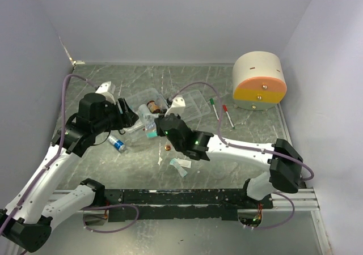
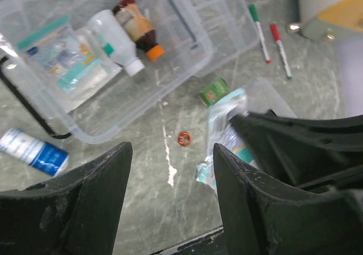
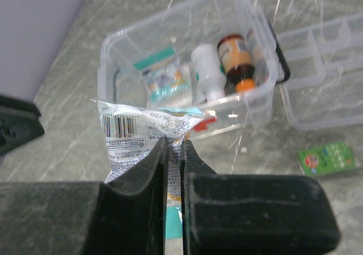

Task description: Organize the medicine kit

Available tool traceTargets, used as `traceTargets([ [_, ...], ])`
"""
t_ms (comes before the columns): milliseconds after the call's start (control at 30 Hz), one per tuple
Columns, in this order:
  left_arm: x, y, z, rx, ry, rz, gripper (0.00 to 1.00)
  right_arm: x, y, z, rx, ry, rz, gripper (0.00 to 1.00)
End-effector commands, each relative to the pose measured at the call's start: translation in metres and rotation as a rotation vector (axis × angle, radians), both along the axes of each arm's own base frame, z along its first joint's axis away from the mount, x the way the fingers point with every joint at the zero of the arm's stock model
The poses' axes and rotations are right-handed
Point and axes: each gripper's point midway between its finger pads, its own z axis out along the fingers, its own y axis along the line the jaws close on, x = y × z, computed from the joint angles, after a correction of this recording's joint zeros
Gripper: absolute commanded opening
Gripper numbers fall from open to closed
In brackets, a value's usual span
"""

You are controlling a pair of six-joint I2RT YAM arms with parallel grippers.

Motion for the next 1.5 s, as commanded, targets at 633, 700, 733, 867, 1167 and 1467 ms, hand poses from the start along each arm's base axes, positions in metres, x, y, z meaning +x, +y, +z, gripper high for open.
traceTargets([
  [633,-0.015,0.122,0.059,0.113,-0.199,0.601,0.70,0.111,0.119,-0.049,-0.268,-0.087,0.240,0.04],
  [700,-0.015,0.122,0.057,0.115,-0.193,0.597,0.70,0.114,0.123,-0.061,-0.292,-0.070,0.253,0.04],
  [733,-0.015,0.121,0.056,0.116,-0.191,0.595,0.70,0.116,0.124,-0.066,-0.299,-0.061,0.254,0.04],
  [867,-0.012,0.117,0.054,0.123,-0.180,0.579,0.70,0.122,0.126,-0.087,-0.327,-0.032,0.255,0.04],
  [1167,-0.013,0.116,0.053,0.141,-0.173,0.562,0.70,0.131,0.144,-0.116,-0.370,-0.004,0.291,0.06],
  [1467,-0.015,0.118,0.053,0.144,-0.174,0.563,0.70,0.130,0.148,-0.124,-0.373,0.021,0.311,0.20],
])
